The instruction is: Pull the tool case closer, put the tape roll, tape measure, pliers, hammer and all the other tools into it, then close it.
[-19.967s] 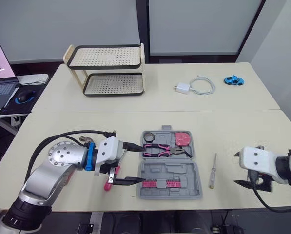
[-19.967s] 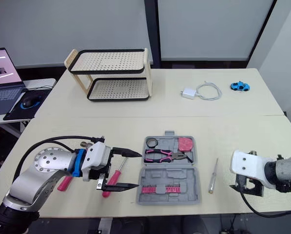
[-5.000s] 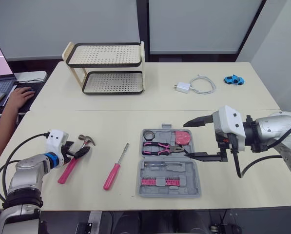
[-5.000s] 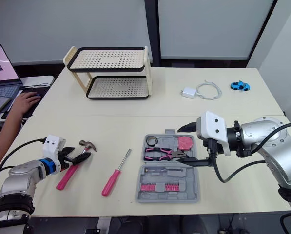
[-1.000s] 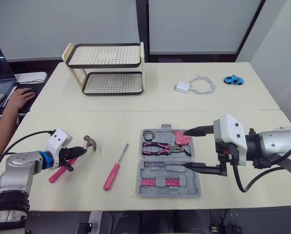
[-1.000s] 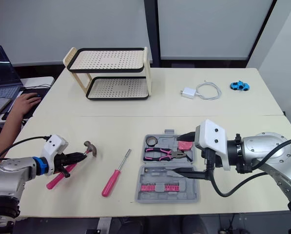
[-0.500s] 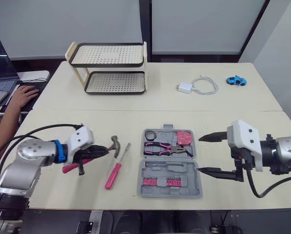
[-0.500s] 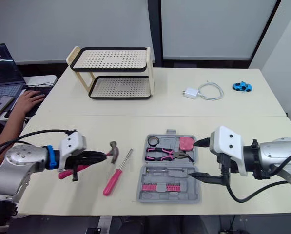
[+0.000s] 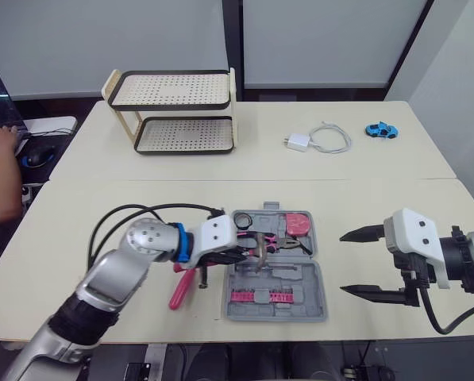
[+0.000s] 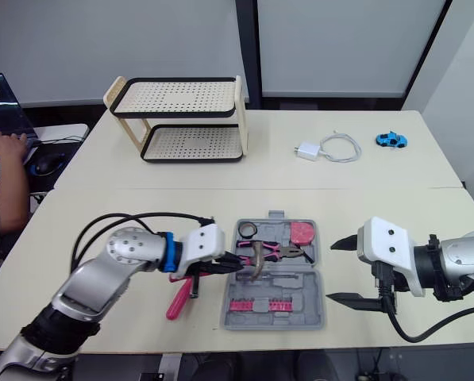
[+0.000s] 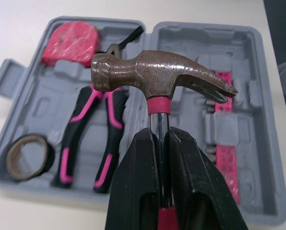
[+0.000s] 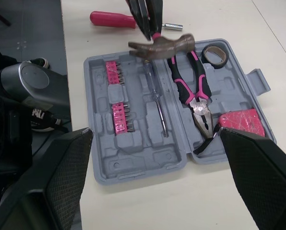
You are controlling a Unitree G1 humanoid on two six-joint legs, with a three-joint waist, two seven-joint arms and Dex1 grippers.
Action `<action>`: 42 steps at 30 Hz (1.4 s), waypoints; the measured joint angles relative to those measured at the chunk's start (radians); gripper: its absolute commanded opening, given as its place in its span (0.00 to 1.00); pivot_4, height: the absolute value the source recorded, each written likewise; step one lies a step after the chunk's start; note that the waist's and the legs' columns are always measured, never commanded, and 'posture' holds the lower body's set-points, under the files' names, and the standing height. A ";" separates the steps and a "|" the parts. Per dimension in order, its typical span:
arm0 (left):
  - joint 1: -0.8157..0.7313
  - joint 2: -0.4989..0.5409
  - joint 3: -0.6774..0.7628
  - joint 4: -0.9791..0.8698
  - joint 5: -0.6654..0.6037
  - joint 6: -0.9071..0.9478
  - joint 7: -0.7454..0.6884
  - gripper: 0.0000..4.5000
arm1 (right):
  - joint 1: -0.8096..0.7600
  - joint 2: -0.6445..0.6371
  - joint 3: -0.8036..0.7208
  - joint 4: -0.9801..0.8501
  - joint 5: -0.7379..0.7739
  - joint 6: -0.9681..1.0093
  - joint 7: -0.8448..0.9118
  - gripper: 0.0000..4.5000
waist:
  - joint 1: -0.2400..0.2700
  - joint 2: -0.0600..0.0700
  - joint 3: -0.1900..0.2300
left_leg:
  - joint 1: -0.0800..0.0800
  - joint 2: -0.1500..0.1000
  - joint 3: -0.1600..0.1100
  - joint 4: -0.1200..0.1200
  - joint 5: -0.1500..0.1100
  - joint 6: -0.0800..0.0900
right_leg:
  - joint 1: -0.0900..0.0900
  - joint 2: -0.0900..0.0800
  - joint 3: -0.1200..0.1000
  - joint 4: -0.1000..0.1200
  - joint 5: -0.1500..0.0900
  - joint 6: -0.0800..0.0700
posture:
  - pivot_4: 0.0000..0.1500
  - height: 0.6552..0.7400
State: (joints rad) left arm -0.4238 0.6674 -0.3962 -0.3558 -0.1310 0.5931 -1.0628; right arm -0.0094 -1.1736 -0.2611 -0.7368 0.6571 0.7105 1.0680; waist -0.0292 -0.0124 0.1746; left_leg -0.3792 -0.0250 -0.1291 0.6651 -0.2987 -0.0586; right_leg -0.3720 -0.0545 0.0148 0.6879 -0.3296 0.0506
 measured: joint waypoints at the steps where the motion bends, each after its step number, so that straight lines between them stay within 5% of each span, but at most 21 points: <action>1: -0.012 -0.017 -0.020 -0.005 0.004 0.021 0.010 0.01 | 0.001 0.000 0.000 0.001 -0.009 -0.005 0.000 1.00 | -0.001 0.000 0.000 | 0.000 0.000 0.000 0.000 0.000 0.000 | 0.000 0.000 0.000 0.000 0.000 0.000 | 1.00 1.00; 20: -0.190 -0.202 -0.372 0.016 0.161 0.199 0.089 0.01 | 0.075 -0.010 0.009 0.008 -0.087 -0.027 0.023 1.00 | 0.003 -0.001 0.000 | 0.000 -0.002 -0.001 0.002 0.000 0.000 | 0.002 0.000 0.000 0.000 0.000 0.000 | 1.00 1.00; 42: -0.158 -0.291 -0.443 0.112 0.232 0.226 0.167 0.01 | 0.109 -0.010 0.004 -0.006 -0.086 -0.021 0.023 1.00 | 0.005 -0.001 0.000 | 0.000 -0.002 -0.002 0.004 0.000 0.000 | 0.003 0.000 0.000 0.000 0.000 0.000 | 1.00 1.00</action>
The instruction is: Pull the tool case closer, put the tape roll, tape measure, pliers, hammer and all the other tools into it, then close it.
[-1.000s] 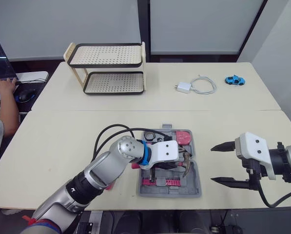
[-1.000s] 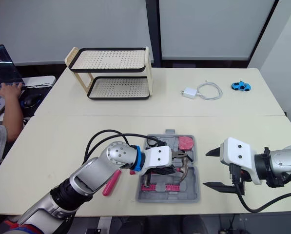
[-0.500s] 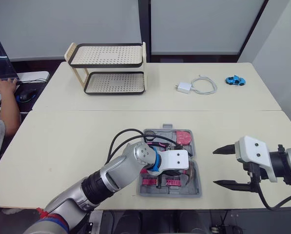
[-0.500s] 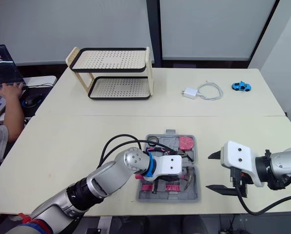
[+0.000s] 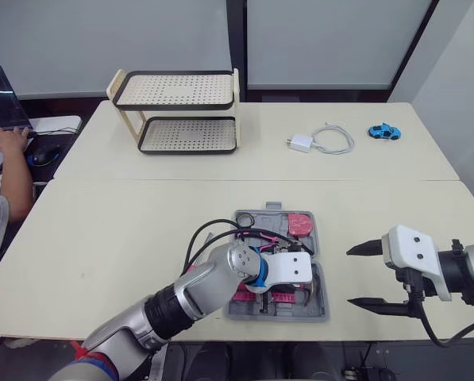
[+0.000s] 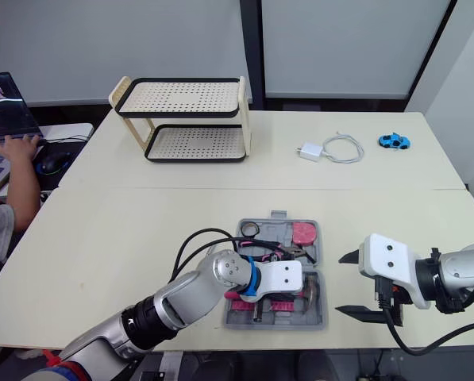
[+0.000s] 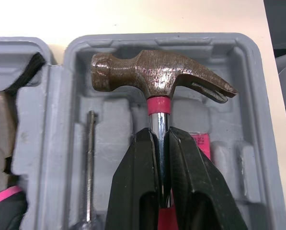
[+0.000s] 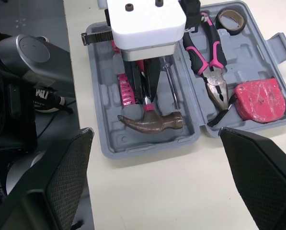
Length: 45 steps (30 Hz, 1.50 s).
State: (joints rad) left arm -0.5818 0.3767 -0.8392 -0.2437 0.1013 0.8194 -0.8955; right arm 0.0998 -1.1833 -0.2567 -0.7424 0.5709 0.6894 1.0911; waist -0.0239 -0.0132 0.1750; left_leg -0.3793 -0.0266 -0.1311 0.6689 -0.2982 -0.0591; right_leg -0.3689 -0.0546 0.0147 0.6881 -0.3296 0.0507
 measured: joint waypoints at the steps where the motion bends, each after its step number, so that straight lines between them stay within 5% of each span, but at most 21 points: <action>1: 0.000 -0.007 0.000 0.004 0.002 0.000 0.004 0.01 | 0.000 0.000 0.000 0.000 0.000 0.000 0.000 1.00 | 0.001 0.000 0.000 | 0.000 0.000 0.000 0.001 0.000 0.000 | 0.000 0.000 0.000 0.000 0.000 0.000 | 1.00 1.00; 10: 0.000 -0.046 0.000 0.038 0.007 -0.014 0.035 0.01 | -0.001 0.000 0.000 -0.001 0.001 0.002 0.000 1.00 | 0.003 0.000 0.000 | 0.000 0.000 0.000 0.002 0.000 0.000 | 0.001 0.000 0.000 0.000 0.000 0.000 | 1.00 1.00; 23: -0.008 -0.011 0.063 -0.008 -0.026 0.063 0.008 0.90 | -0.004 0.000 -0.008 -0.001 0.002 0.004 0.000 1.00 | 0.003 0.000 0.000 | 0.000 0.000 -0.001 0.002 0.000 0.000 | 0.001 0.000 0.000 0.000 0.000 0.000 | 1.00 1.00; 30: -0.054 0.031 0.193 -0.082 -0.170 0.097 -0.088 0.90 | -0.015 0.000 -0.008 -0.001 0.002 0.004 -0.001 1.00 | 0.000 0.000 0.000 | 0.000 0.001 -0.001 0.002 0.000 -0.001 | 0.001 0.000 0.000 0.000 0.000 0.000 | 1.00 1.00; 35: -0.054 0.127 0.292 0.002 -0.240 -0.158 -0.217 0.90 | -0.016 0.004 -0.008 -0.001 0.003 0.007 -0.006 1.00 | -0.001 0.000 0.000 | 0.000 0.002 -0.001 0.002 0.001 -0.001 | 0.001 0.000 0.000 0.000 0.000 0.000 | 1.00 1.00; 39: -0.049 0.119 0.346 0.104 -0.282 -0.311 -0.281 0.70 | -0.016 0.009 -0.008 -0.006 0.004 0.016 -0.018 1.00 | 0.000 0.000 0.000 | -0.001 0.002 0.000 0.003 0.001 -0.001 | 0.001 -0.001 0.000 0.000 0.000 0.000 | 1.00 1.00; 45: 0.009 0.126 0.323 0.153 -0.276 -0.428 -0.338 0.25 | -0.017 0.025 -0.008 -0.029 0.013 0.029 -0.043 1.00 | -0.001 0.000 0.000 | -0.001 0.002 -0.001 0.003 0.000 -0.001 | 0.001 -0.001 0.000 0.000 0.000 0.000 | 1.00 1.00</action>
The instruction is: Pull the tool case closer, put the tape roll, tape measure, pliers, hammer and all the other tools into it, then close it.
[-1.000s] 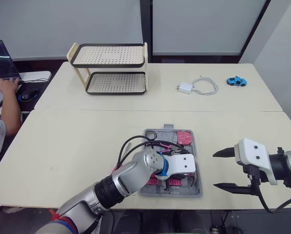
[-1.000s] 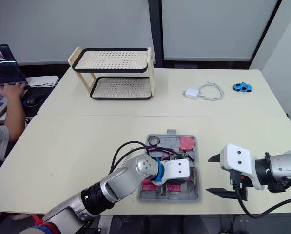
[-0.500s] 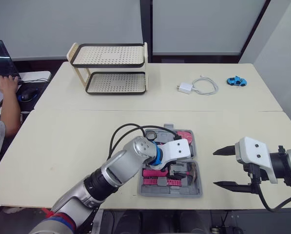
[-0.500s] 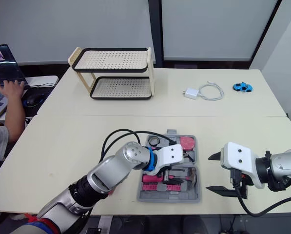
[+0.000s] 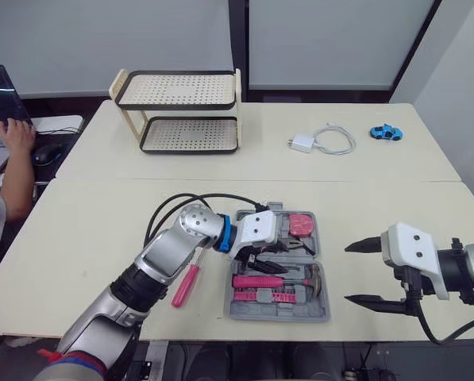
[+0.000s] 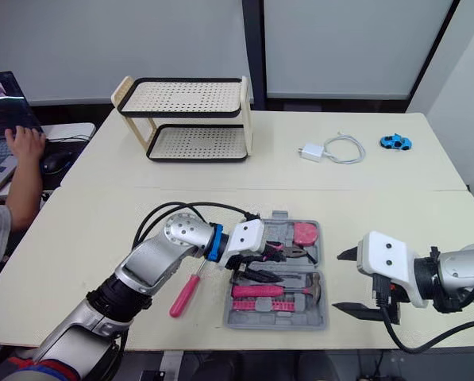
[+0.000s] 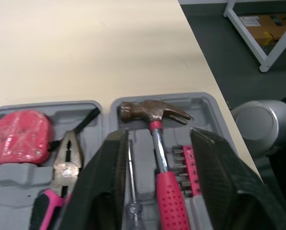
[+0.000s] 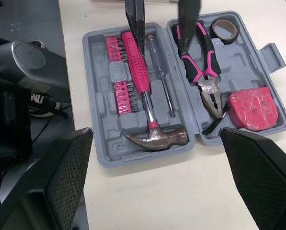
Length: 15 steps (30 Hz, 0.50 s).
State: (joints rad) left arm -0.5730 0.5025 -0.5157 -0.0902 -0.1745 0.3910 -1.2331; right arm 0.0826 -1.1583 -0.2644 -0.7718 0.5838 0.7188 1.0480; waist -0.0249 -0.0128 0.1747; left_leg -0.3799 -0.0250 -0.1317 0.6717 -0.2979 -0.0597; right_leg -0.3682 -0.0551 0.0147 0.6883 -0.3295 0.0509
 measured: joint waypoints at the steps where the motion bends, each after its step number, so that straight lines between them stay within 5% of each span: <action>1: 0.013 -0.001 -0.009 0.006 0.007 -0.015 0.000 0.18 | 0.000 0.002 0.000 -0.003 0.001 0.003 -0.004 1.00 | 0.000 0.000 0.000 | 0.000 0.000 0.000 0.000 0.000 0.000 | 0.000 0.000 0.000 0.000 0.000 0.000 | 1.00 1.00; 4: 0.043 -0.009 -0.033 0.034 0.045 -0.063 0.007 0.01 | 0.000 0.003 0.000 -0.010 0.014 0.012 -0.010 1.00 | 0.000 0.000 0.000 | 0.000 0.000 0.000 0.000 -0.001 0.001 | 0.000 0.000 0.000 0.000 0.000 0.000 | 1.00 1.00; 15: 0.052 -0.044 -0.049 0.181 0.155 -0.167 0.044 0.01 | -0.006 0.003 0.000 -0.014 0.033 0.023 -0.028 1.00 | 0.000 0.000 0.000 | 0.000 -0.001 0.000 0.000 -0.001 0.001 | 0.000 0.000 0.000 0.000 0.000 0.000 | 1.00 1.00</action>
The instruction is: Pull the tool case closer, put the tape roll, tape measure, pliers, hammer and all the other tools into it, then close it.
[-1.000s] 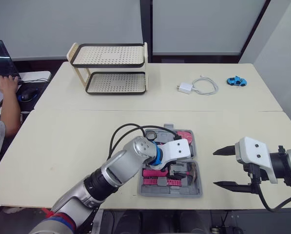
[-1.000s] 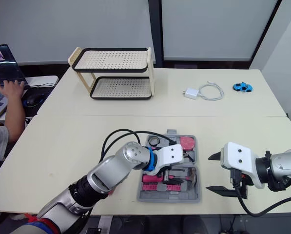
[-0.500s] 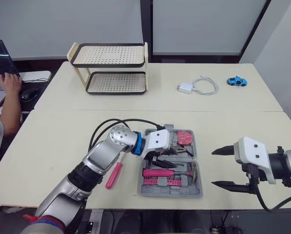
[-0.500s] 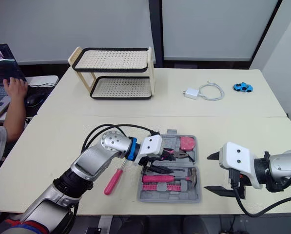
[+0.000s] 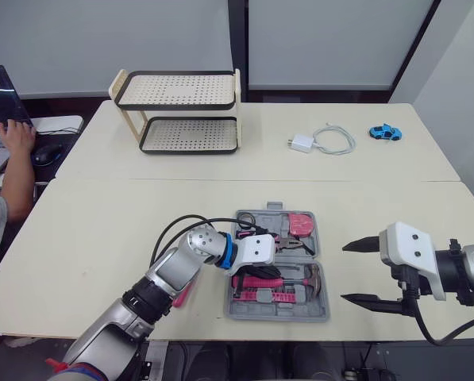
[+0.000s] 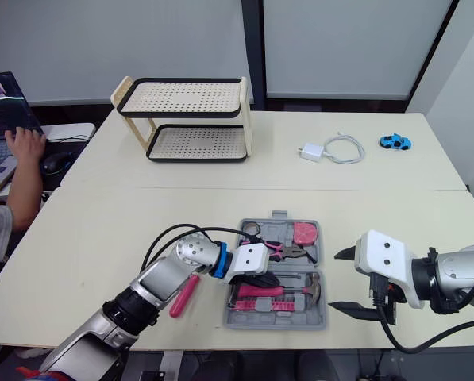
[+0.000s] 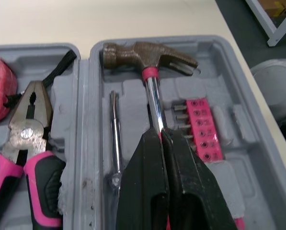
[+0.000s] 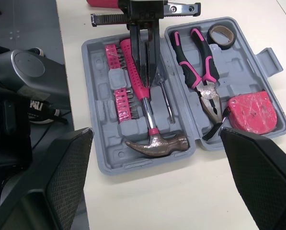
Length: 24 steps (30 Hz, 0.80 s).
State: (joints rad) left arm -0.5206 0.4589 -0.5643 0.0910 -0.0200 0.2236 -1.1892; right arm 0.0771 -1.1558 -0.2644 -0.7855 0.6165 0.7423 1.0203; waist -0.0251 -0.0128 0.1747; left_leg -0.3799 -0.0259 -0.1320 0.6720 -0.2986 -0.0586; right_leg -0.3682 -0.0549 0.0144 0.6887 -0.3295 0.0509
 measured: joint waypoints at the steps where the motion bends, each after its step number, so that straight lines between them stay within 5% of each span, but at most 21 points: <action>1: 0.000 -0.002 -0.001 0.002 0.006 -0.007 0.000 0.01 | 0.000 0.000 0.000 -0.001 0.001 0.002 0.000 1.00 | 0.000 0.000 0.000 | 0.000 0.000 0.000 0.000 0.000 0.000 | 0.000 0.000 0.000 0.000 0.000 0.000 | 1.00 1.00; 17: 0.007 -0.019 -0.025 0.046 0.100 -0.105 0.010 0.01 | 0.000 0.000 0.000 -0.006 0.004 0.011 -0.001 1.00 | 0.000 0.000 -0.001 | 0.001 0.000 0.000 0.000 0.000 0.000 | 0.001 0.000 0.000 0.000 0.000 0.000 | 1.00 1.00; 24: 0.009 -0.023 -0.041 0.065 0.127 -0.126 0.030 0.01 | 0.001 0.000 -0.015 -0.021 0.010 0.020 -0.001 1.00 | 0.001 0.000 -0.001 | 0.014 0.000 -0.001 -0.003 -0.002 0.003 | 0.016 0.000 -0.001 -0.006 0.000 0.000 | 1.00 1.00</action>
State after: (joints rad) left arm -0.5113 0.4361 -0.6052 0.1558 0.1068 0.0974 -1.1587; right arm 0.0783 -1.1559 -0.2796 -0.8061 0.6266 0.7619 1.0195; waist -0.0242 -0.0123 0.1734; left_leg -0.3661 -0.0260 -0.1330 0.6686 -0.3002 -0.0557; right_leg -0.3521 -0.0550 0.0135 0.6823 -0.3295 0.0512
